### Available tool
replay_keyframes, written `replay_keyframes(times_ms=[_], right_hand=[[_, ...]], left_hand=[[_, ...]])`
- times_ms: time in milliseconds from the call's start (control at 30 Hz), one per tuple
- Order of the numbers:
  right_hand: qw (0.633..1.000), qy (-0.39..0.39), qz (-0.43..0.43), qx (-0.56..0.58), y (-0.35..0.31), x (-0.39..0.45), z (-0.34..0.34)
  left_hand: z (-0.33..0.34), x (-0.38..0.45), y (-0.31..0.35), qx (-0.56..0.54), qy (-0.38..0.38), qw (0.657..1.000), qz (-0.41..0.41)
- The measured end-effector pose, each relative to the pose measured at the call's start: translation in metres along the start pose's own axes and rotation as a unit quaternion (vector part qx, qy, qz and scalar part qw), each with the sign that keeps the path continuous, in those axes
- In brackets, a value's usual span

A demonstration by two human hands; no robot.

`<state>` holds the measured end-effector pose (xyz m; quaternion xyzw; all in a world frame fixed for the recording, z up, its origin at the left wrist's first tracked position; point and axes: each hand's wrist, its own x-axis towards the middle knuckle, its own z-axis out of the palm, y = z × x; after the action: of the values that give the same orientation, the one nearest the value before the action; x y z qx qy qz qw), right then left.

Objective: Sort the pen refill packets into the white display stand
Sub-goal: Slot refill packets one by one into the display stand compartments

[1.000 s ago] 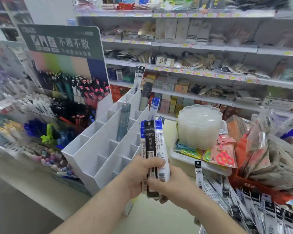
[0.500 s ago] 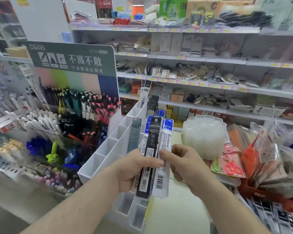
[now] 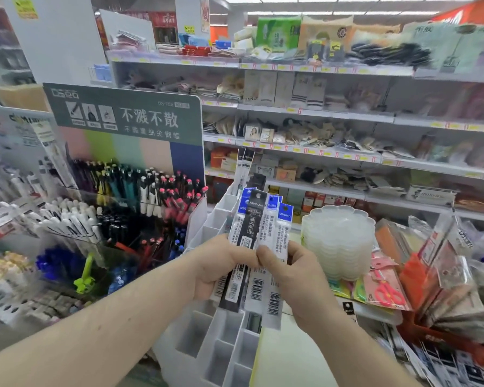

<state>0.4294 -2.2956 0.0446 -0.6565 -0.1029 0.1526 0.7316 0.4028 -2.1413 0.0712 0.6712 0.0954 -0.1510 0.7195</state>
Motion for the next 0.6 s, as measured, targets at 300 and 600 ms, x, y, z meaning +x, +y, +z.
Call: replay_keyframes(times_ms=[300, 600], right_hand=[[0.998, 0.048, 0.013, 0.026, 0.002, 0.002, 0.017], [0.988, 0.104, 0.048, 0.107, -0.001, -0.008, 0.028]], left_hand=[[-0.016, 0.004, -0.003, 0.033, 0.005, 0.999, 0.010], [-0.018, 0.005, -0.005, 0.015, -0.011, 1.000, 0.023]])
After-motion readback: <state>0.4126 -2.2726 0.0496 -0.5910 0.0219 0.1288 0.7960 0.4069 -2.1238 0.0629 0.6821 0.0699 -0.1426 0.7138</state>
